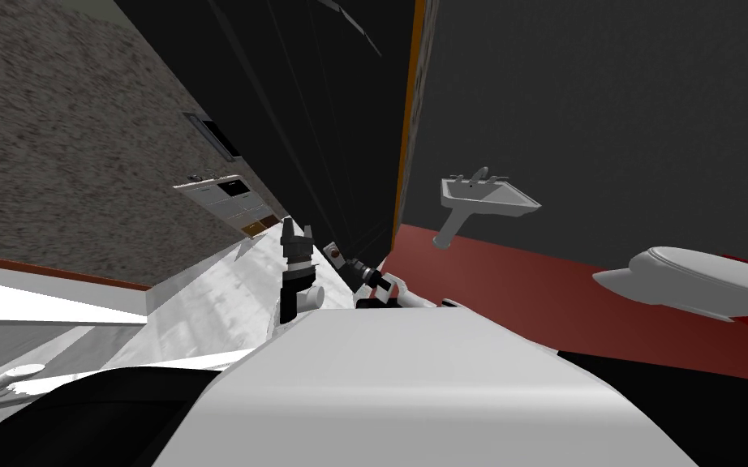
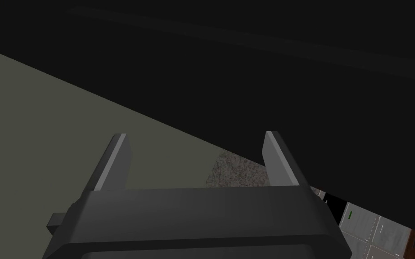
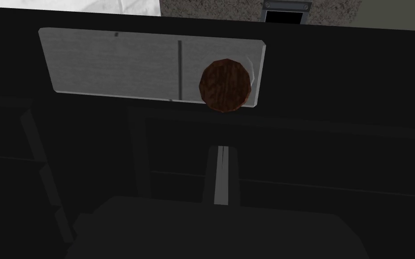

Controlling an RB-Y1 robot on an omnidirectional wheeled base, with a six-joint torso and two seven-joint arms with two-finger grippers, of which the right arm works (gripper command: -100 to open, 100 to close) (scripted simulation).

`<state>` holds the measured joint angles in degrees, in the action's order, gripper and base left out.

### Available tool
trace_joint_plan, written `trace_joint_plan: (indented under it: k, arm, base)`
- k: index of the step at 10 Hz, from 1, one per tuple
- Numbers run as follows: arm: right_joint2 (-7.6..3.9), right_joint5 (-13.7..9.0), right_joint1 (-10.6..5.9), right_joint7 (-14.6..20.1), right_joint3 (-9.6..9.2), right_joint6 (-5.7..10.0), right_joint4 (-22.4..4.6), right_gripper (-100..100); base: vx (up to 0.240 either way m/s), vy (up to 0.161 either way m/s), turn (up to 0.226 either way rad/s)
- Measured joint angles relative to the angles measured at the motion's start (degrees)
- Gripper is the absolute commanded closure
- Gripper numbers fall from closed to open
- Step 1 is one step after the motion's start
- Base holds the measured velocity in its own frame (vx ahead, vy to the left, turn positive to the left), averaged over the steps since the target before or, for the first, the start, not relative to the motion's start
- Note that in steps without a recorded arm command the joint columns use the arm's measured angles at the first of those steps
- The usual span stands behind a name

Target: Push the door open

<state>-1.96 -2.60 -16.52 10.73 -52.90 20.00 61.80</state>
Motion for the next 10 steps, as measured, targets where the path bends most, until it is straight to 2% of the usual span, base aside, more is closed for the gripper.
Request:
trace_joint_plan:
  k: [2,4,5,8,10]
  arm:
    - [-0.35,-0.1,0.03,-0.5,1.93,0.12,-0.9,-100]
    - [0.65,-0.2,0.3,-1.1,3.88,-0.02,-1.1,-100]
    - [0.71,-0.2,0.34,-1.2,3.97,-0.09,-1.1,-100]
    - [-0.49,-0.1,0.12,-1.4,4.58,-0.07,-1.6,-100]
    - [-0.27,0.0,-0.12,-1.6,4.99,-0.14,-2.0,-100]
  base:
    - [-0.18,0.034,-0.114]
    - [-0.126,0.038,-0.053]
    - [0.044,0.113,0.054]
    - [0.142,0.157,0.019]
    - [0.119,0.158,0.029]
